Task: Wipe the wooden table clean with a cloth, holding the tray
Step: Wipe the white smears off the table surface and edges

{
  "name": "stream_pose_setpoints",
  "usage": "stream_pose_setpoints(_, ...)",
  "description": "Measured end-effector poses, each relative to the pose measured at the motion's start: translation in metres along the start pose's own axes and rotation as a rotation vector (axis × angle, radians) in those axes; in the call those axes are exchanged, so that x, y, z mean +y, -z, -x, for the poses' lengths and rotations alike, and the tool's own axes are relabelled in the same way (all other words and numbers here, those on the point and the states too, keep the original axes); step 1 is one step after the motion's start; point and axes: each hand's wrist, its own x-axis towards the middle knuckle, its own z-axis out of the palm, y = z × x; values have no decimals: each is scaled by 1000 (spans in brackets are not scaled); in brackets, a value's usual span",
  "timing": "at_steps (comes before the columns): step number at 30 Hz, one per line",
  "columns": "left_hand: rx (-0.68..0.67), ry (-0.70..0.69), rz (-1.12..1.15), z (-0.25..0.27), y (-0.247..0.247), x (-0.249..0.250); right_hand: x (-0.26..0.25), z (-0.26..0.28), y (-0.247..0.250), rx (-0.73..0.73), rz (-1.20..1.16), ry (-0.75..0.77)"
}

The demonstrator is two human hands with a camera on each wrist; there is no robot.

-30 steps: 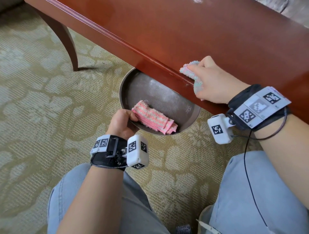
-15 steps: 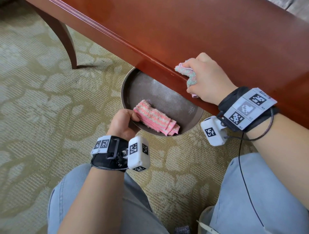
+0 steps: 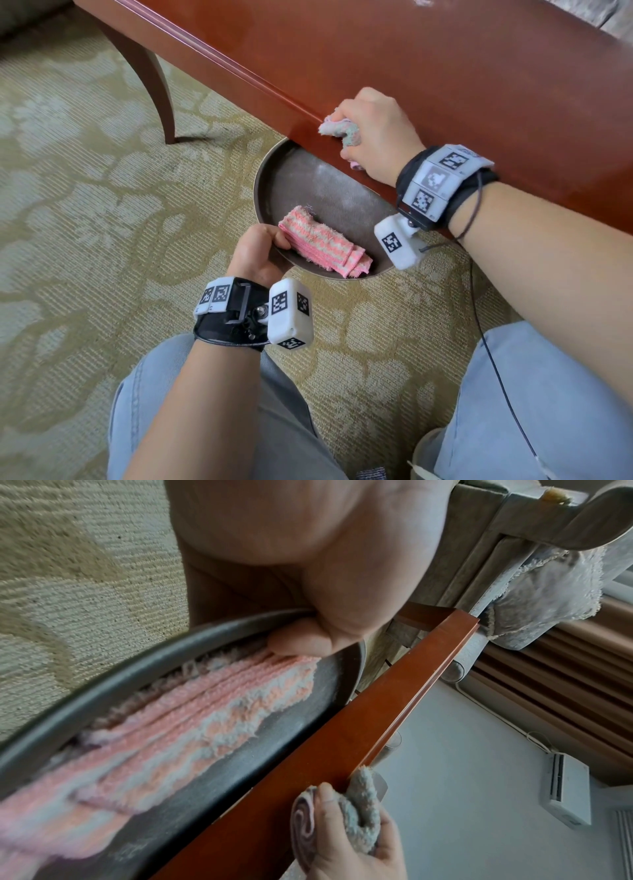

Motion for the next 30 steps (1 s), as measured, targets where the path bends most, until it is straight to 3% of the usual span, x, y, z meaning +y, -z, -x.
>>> stream_pose_setpoints(3,8,-12,12,4,-2,0,-7,-9,8,-18,-28,74)
stream_pose_setpoints(7,12,-18,36,5,-3,0,15,-11,35,259,-230,5)
stream_pose_setpoints(9,22,-18,42,6,-5,0,29,-6,41,302,-199,-39)
stream_pose_setpoints(15,47,-4,29,6,-3,0,38,14,35,46,-163,17)
stream_pose_setpoints(19,48,-10,30,3,-2,0,35,12,24,-48,-126,60)
stream_pose_setpoints(30,67,-9,26,-1,-3,3,11,-28,8,-93,-35,-11)
